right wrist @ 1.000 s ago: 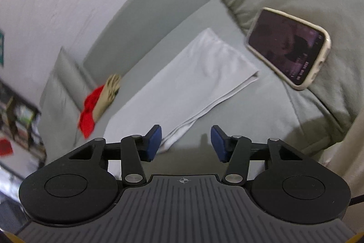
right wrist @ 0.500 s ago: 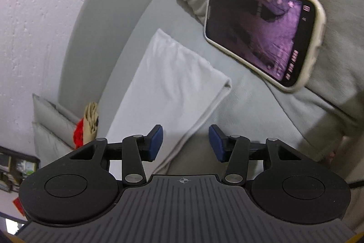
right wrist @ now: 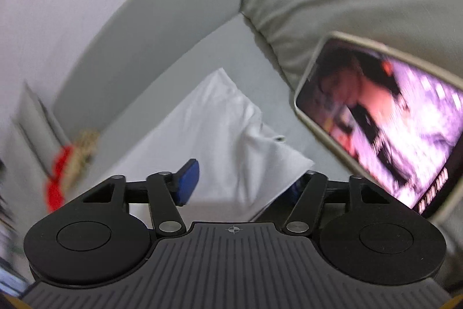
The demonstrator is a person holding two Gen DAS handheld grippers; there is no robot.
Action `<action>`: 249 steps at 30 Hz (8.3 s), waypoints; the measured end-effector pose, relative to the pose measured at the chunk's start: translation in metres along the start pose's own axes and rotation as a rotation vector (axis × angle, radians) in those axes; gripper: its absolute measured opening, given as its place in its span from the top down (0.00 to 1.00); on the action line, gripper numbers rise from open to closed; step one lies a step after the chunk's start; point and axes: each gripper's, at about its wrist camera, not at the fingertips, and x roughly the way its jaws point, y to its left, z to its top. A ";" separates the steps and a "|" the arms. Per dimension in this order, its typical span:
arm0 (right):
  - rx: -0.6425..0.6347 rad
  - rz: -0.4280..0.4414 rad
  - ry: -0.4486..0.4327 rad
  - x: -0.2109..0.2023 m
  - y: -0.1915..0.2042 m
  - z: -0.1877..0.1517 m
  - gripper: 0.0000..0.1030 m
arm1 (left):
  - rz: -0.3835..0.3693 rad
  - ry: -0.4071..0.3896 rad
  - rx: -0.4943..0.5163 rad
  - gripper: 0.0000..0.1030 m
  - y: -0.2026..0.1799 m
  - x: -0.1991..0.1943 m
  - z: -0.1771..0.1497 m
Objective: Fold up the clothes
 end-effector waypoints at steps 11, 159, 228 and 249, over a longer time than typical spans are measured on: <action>-0.272 -0.214 -0.005 0.000 0.065 0.019 0.97 | 0.108 -0.166 -0.154 0.59 0.052 -0.052 0.012; -0.010 0.309 0.382 0.190 0.178 0.025 0.89 | 0.037 -0.132 -0.246 0.79 0.133 0.071 0.120; -0.650 0.140 0.327 -0.031 0.172 -0.099 0.61 | 0.402 -0.110 0.145 0.58 0.028 -0.029 -0.018; -0.399 0.211 0.404 -0.070 0.131 -0.047 0.27 | 0.025 -0.136 -0.391 0.48 0.140 -0.086 0.032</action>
